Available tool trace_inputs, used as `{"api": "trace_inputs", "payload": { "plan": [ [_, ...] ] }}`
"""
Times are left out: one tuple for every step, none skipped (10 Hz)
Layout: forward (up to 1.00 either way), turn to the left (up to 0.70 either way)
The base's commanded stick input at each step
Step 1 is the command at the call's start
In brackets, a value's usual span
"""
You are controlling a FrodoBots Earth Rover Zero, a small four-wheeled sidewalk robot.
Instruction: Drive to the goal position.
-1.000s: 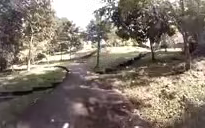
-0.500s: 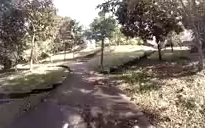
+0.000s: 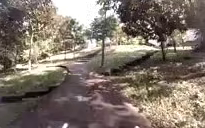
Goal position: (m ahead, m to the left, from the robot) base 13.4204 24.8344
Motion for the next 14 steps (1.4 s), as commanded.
{"api": "trace_inputs", "payload": {
  "plan": [
    [0.00, 0.00],
    [0.00, 0.00],
    [0.00, 0.00],
    [0.00, 0.00],
    [0.00, 0.00],
    [0.00, 0.00],
    [0.00, 0.00],
    [0.00, 0.33],
    [0.00, 0.45],
    [0.00, 0.45],
    [0.00, 0.45],
    [0.00, 0.45],
    [0.00, 0.45],
    [0.00, 0.30]
  ]
}}
